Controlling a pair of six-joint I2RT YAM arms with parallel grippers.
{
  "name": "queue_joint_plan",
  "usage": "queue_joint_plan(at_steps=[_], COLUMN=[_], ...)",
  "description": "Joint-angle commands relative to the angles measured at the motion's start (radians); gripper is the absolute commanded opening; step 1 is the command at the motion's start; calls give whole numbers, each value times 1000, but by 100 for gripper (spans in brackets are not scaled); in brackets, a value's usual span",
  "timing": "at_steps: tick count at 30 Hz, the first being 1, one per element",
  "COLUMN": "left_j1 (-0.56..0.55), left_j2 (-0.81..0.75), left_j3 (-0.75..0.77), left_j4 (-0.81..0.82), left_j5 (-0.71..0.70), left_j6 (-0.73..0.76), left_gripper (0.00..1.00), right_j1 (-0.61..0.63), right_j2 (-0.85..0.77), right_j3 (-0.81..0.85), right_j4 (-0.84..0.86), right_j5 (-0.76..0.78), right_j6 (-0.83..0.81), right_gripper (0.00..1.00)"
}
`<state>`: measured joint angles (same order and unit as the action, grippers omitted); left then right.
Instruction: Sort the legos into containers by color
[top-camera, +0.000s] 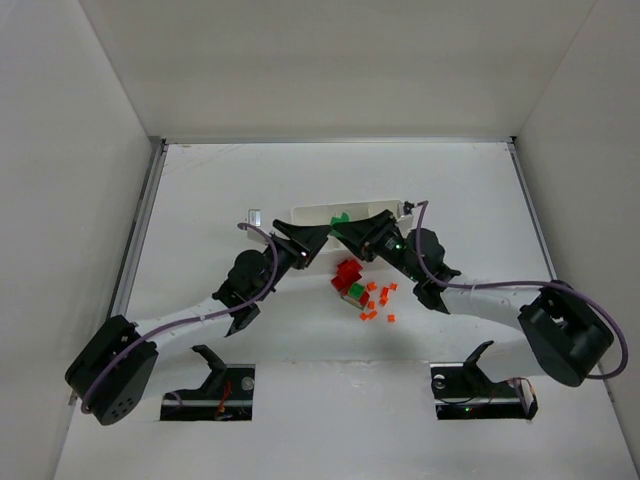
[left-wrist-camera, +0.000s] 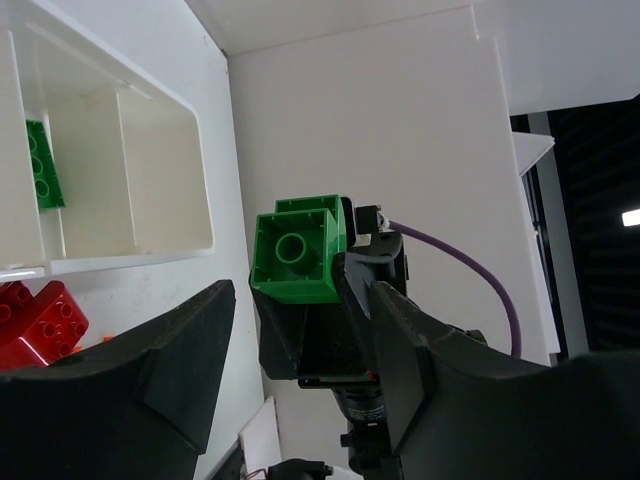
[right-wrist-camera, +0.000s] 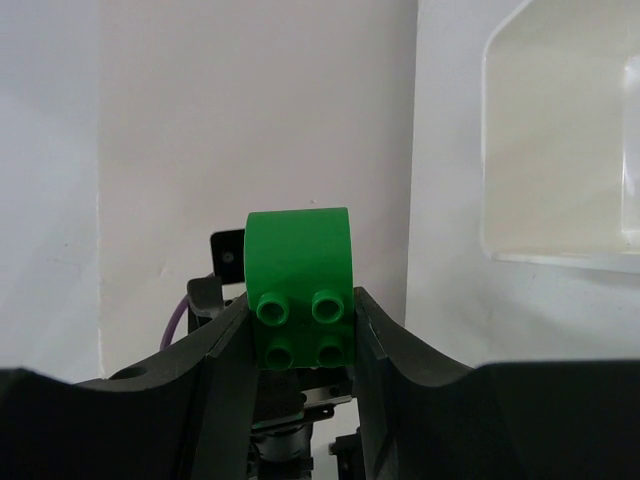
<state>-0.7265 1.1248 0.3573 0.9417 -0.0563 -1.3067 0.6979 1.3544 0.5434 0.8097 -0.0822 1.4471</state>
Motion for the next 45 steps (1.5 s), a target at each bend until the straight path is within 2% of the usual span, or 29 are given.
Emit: queue_joint_plan(at_steps=[1, 5, 19, 28, 33, 35, 40, 45], left_j1=[0, 6, 0, -1, -9, -9, -6, 0], left_j2=[10, 26, 44, 56, 56, 43, -9, -46], left_j3=[28, 28, 39, 35, 32, 25, -1, -18], left_j4=[91, 104, 152, 196, 209, 209, 187, 155], left_j5=[4, 4, -27, -50, -53, -53, -57, -63], left_j6=[6, 7, 14, 23, 41, 49, 67, 73], left_gripper=[53, 51, 37, 31, 20, 17, 14, 13], right_j1=[16, 19, 28, 48, 56, 59, 62, 62], right_j2=[11, 23, 55, 115, 141, 138, 100, 65], right_j3=[32, 24, -2, -3, 0, 0, 3, 7], right_j4=[112, 149, 224, 298, 324, 321, 286, 230], right_j5=[10, 2, -11, -31, -34, -33, -10, 12], right_j6=[35, 55, 96, 150, 167, 159, 98, 44], right_gripper=[18, 18, 18, 18, 18, 22, 43, 52])
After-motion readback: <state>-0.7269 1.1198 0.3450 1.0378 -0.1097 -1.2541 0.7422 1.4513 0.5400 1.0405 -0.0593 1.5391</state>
